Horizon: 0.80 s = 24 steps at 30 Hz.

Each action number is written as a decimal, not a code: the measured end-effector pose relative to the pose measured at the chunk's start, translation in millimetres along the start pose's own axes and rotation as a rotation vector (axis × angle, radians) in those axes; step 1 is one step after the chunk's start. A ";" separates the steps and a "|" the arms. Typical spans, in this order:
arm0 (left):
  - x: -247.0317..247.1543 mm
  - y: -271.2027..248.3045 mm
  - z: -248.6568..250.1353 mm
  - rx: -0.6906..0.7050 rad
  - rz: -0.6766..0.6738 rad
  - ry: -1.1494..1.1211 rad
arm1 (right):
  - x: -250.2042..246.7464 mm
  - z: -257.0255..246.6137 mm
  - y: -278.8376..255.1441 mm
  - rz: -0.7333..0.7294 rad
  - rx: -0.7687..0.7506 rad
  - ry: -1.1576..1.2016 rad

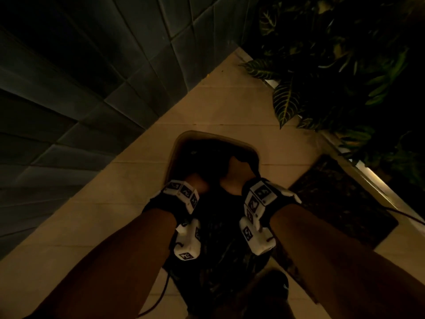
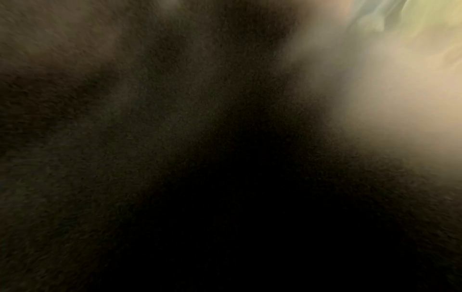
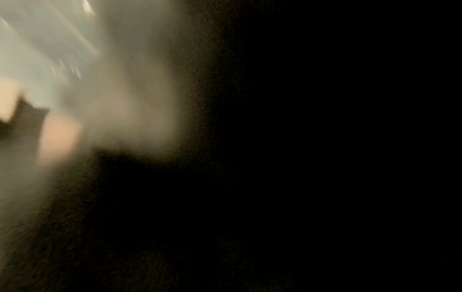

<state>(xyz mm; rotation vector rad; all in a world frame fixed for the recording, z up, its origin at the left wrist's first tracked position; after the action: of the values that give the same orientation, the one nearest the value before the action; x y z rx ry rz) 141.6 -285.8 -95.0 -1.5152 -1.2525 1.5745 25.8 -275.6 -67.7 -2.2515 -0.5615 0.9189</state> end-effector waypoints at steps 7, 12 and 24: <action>-41.8 -32.0 -11.1 0.118 -0.026 -0.300 | -67.0 -21.9 -65.3 0.356 -0.137 0.141; -69.7 -66.5 -35.8 0.129 0.093 -0.218 | -91.2 -0.8 -126.0 0.648 -0.088 0.201; 20.3 -97.1 -71.3 0.046 0.118 -0.251 | 22.6 29.6 -140.6 0.224 0.353 0.822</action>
<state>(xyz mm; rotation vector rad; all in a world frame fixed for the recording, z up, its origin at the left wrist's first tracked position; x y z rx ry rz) 190.5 -216.9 -6.7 -1.4185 -1.2694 1.9051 -1.0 -151.1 2.7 -2.1347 0.2115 0.1071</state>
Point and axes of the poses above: each hand's wrist, its own y-axis towards the middle knuckle, its own x-axis out of the palm, z = x × y, the point moved 7 cm from there along y, towards the middle knuckle, and after that the axes turned 12 degrees about -x, right-handed, at the moved point
